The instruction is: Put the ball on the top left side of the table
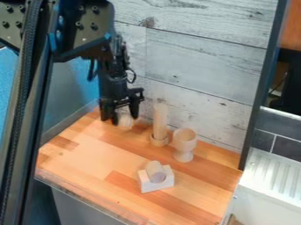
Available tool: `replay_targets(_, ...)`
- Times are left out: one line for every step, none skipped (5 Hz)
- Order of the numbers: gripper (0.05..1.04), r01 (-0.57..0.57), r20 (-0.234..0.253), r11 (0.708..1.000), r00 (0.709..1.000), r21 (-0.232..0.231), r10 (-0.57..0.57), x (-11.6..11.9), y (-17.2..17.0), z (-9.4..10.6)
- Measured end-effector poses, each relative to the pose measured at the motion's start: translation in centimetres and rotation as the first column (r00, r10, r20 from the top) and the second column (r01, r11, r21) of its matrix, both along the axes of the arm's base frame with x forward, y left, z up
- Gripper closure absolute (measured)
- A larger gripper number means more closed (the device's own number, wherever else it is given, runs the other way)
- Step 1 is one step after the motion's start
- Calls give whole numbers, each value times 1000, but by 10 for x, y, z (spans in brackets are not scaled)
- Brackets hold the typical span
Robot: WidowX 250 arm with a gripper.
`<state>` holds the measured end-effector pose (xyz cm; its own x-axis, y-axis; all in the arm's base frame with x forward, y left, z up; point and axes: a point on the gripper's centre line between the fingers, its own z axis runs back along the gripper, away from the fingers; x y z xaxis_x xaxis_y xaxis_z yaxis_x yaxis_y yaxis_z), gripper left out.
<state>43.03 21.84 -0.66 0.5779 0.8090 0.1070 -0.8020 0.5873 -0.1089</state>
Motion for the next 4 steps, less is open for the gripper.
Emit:
replay_targets(348,58,49,998,997,17,-59,3,3,-8)
replay_targets(310,66,76,997,995,38,-69,7,5,-8)
replay_targets(202,48,75,998,996,48,-51,7,7,-7)
replay_targets(75,45,57,998,997,47,-48,7,-1,-10)
